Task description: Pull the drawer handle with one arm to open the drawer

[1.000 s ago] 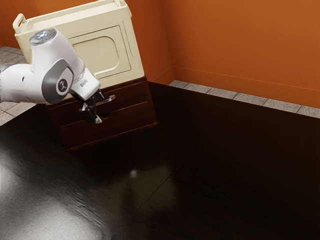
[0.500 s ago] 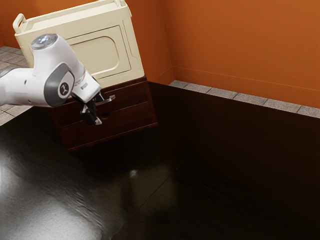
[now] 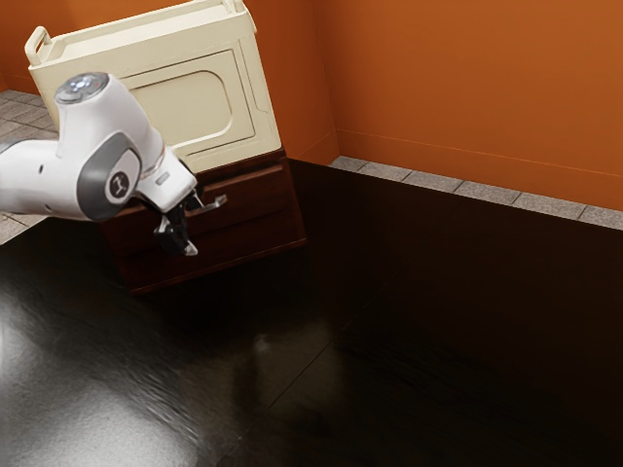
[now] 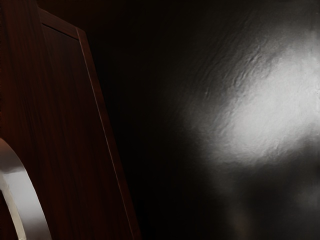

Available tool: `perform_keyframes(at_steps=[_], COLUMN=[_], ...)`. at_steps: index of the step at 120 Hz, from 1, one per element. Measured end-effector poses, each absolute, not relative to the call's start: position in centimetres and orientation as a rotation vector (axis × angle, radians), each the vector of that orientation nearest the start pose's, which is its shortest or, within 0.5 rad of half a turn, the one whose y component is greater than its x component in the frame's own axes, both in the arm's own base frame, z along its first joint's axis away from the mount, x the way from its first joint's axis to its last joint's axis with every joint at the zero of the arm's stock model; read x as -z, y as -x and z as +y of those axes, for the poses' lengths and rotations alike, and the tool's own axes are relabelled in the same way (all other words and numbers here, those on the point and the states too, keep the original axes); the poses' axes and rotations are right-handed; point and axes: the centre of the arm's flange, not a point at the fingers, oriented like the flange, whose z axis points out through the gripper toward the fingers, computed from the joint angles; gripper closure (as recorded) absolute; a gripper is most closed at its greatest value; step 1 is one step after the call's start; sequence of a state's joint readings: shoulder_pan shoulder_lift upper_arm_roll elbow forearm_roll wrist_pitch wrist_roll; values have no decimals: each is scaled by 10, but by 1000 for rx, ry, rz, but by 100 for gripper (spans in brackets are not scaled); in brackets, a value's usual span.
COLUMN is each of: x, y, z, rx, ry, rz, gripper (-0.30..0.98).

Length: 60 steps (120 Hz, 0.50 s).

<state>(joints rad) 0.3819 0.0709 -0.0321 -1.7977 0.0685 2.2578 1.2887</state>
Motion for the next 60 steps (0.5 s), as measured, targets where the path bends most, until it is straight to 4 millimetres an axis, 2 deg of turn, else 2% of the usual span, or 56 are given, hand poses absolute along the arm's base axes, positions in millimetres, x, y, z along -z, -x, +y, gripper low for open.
perform_keyframes(at_steps=[16, 35, 60], x=[-550, -546, -547], y=[-565, -554, -541], z=[200, 186, 161], rx=[318, 309, 307], ry=[2468, 2473, 2464], rz=[1313, 1324, 1341], gripper=[7, 1, 1])
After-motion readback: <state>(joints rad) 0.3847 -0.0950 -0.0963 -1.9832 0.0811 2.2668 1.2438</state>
